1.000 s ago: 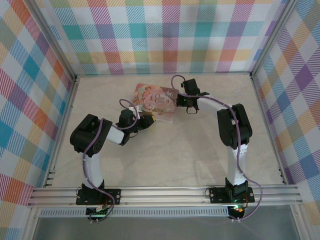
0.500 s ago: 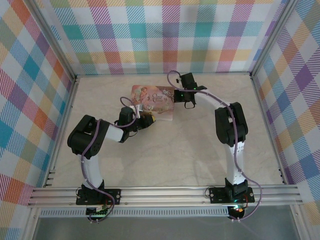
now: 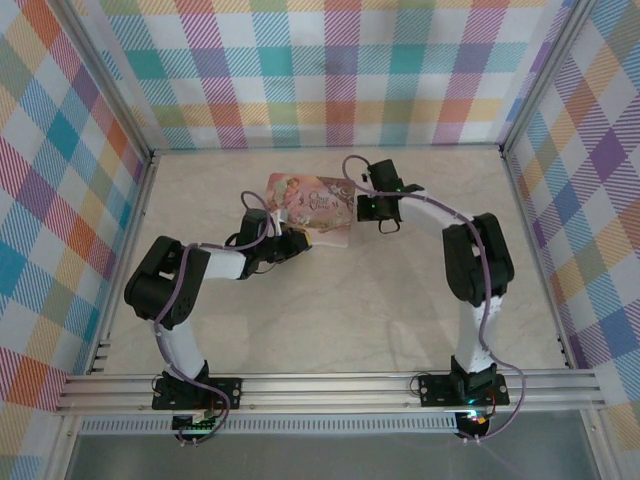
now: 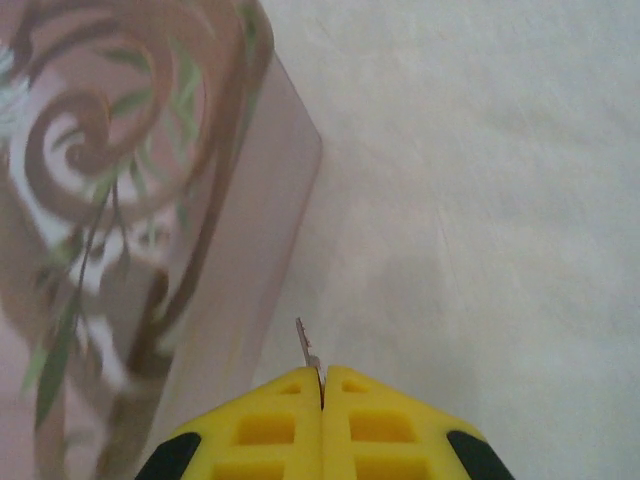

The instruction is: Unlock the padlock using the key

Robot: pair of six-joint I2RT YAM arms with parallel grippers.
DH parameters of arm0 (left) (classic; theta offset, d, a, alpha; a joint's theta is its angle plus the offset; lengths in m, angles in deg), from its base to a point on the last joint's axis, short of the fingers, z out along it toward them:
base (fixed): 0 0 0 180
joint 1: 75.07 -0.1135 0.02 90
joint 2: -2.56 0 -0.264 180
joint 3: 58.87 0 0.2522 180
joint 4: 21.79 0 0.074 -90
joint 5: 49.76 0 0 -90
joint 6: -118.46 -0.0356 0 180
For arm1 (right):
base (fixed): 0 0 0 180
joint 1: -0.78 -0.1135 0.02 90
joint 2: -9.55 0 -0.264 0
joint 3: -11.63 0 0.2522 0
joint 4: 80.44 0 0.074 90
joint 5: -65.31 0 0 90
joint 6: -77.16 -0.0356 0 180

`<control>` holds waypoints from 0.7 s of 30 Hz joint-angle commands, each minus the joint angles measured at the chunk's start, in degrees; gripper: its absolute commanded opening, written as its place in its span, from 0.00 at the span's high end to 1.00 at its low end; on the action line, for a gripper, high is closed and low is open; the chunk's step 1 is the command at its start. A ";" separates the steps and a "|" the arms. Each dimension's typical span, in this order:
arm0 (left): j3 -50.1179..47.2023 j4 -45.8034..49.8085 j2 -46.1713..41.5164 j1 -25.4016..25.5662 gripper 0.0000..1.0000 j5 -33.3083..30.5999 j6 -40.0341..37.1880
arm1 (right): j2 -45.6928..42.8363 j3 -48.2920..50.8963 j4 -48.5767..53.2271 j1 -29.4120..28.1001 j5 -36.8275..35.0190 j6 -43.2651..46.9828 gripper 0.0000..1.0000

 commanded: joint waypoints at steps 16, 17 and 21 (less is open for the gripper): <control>12.34 19.02 -6.11 5.64 0.88 -1.53 7.84 | -35.99 33.71 -16.82 -1.60 13.20 -15.56 1.00; 12.57 18.41 -5.86 5.81 0.89 -1.13 8.86 | -37.09 35.03 -18.11 -1.90 14.22 -16.44 1.00; 12.82 15.94 -5.54 6.41 0.89 -0.70 12.28 | -40.12 39.89 -24.52 -2.75 17.65 -20.86 1.00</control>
